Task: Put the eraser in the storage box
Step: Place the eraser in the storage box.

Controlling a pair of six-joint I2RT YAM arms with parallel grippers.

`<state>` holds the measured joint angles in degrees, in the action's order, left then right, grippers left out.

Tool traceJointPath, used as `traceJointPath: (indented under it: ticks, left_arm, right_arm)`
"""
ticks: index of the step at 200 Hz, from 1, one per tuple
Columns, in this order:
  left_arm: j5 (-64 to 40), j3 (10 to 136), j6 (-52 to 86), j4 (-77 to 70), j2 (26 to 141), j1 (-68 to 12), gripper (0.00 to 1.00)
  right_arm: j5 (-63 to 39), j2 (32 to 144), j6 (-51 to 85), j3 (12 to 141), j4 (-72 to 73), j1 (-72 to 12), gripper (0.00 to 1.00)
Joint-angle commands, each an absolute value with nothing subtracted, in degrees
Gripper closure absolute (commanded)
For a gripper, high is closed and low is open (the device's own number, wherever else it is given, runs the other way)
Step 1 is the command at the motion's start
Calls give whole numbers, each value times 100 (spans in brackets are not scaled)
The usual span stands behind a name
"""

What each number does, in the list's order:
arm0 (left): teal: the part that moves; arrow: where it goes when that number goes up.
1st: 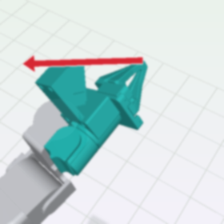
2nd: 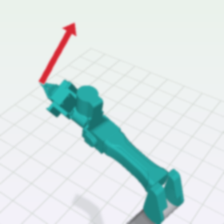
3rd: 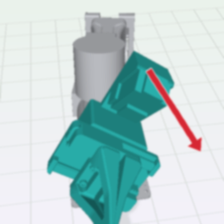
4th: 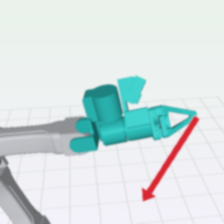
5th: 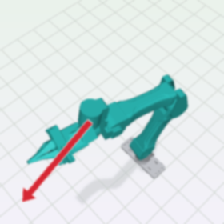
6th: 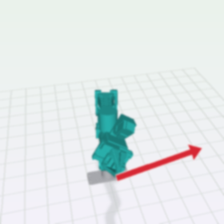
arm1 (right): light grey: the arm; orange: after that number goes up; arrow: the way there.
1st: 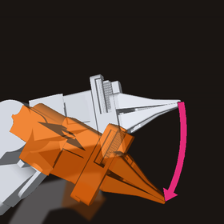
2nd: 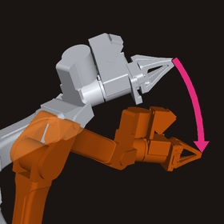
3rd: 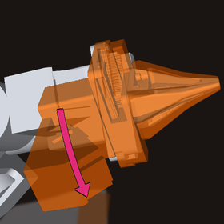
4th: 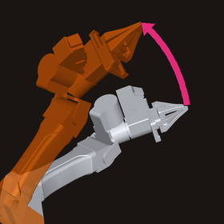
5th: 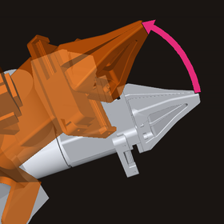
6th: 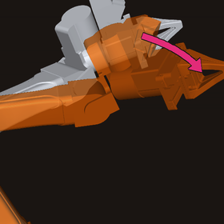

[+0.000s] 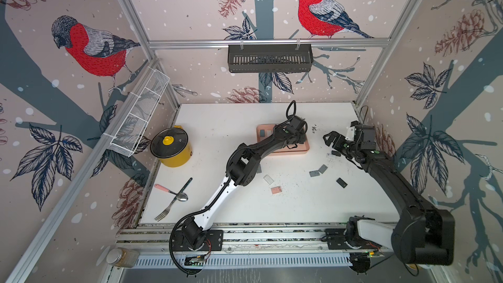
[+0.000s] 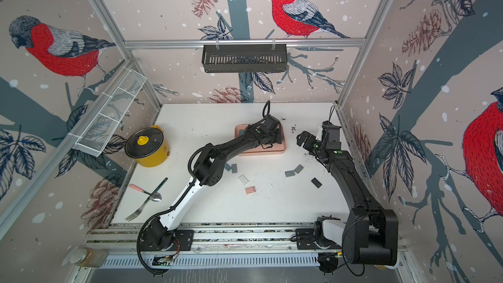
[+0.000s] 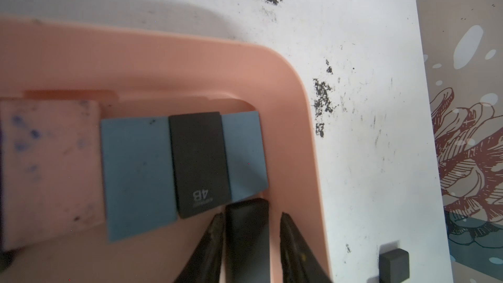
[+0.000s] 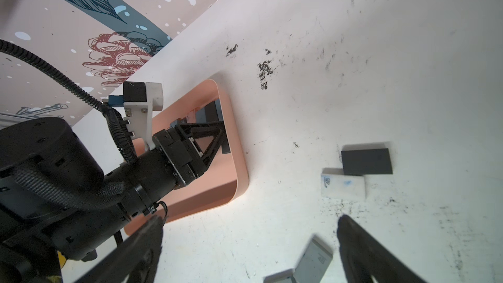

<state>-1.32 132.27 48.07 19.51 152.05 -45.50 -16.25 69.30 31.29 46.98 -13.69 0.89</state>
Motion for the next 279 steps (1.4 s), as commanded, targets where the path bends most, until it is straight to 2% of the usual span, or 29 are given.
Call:
traceJointPath:
  ticks: [1,79,167,247,279]
  left_arm:
    - [-35,13266,4888,1958,15231,-4536,62]
    - [-253,13078,4957,1919,14911,-4564,59]
    - [-500,12131,4996,1833,13839,-4642,54]
    - [-1064,10074,4475,1245,11680,-4428,30]
    - [-1295,9344,4236,1159,10832,-4377,21]
  right_arm:
    - [-1652,6876,3068,4718,-1391,104,1]
    - [-1652,6830,3050,4726,-1424,109,1]
    - [-1287,6715,2998,4749,-1698,-145,1]
    - [57,6811,3308,4259,-2072,-1383,1]
    - [427,6768,3684,3902,-2177,-1502,1]
